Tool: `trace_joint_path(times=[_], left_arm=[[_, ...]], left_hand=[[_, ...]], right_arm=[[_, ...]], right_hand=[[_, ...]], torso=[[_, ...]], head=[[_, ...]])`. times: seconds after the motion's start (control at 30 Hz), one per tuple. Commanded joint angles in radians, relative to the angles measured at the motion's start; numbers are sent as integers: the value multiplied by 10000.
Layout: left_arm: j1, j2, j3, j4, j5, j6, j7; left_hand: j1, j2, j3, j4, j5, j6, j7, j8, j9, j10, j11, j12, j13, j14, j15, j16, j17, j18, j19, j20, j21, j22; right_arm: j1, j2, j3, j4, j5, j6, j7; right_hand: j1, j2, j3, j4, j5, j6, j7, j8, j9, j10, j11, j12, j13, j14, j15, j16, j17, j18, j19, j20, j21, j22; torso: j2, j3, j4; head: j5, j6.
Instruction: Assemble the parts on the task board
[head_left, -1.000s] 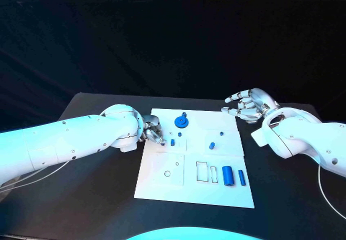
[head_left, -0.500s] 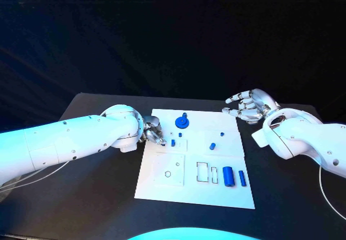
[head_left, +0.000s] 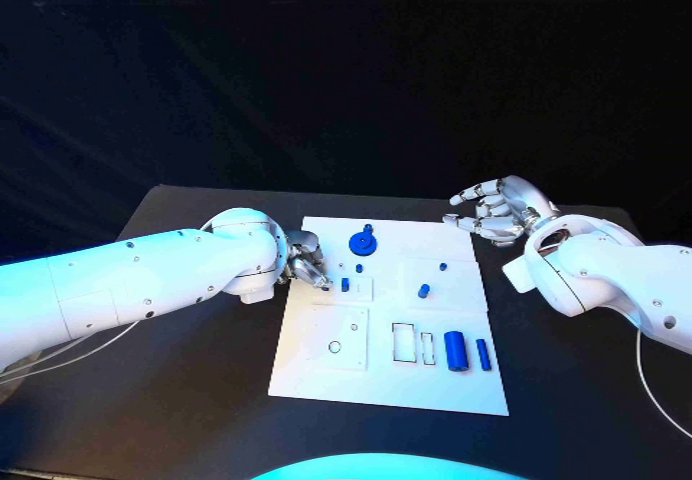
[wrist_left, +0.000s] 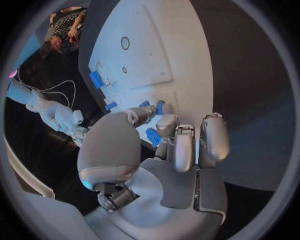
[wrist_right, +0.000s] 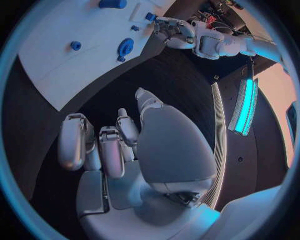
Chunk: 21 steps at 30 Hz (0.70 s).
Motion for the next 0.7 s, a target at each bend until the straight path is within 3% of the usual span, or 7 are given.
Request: trace_joint_path(times=[0.03, 0.37, 0.7], left_arm=[[-20, 75, -16, -5, 167, 116, 8], [-19, 174, -19, -116, 235, 7, 16], [-19, 249, -21, -256, 279, -33, 16]], left_hand=[[-276, -66, 784, -765, -40, 197, -108, -8, -50, 88, -48, 63, 33, 936, -78, 71, 2269, -87, 83, -14, 58, 27], [-643, -127, 438, -496, -92, 313, -162, -19, -126, 125, -94, 89, 89, 937, -122, 73, 2271, -92, 102, -62, 57, 44], [-1070, -174, -328, 29, -135, 440, -182, -32, -225, 120, -110, 88, 110, 935, -143, 72, 2268, -96, 115, -90, 43, 52]], right_arm=[[-6, -4, 1, 15, -67, 116, 71], [-5, -8, 1, 25, -67, 103, 76], [-5, -17, 1, 38, -66, 85, 82]], right_hand=[[-72, -6, 68, -5, 39, -28, -27, 53, -14, -77, -8, -36, -12, 883, 5, -49, 2029, 84, -63, 13, -48, 708], [-72, -6, 68, -5, 39, -28, -27, 53, -14, -77, -8, -36, -12, 883, 5, -49, 2029, 84, -63, 13, -48, 708], [-121, -10, 100, -5, 42, -33, -29, 81, -36, -86, -10, -36, -34, 882, 2, -56, 2019, 86, -62, 9, -70, 702]], torso=[[1, 1, -1], [3, 0, -2], [0, -7, 5]], head=[[-8, -5], [-30, -11], [-55, -29]])
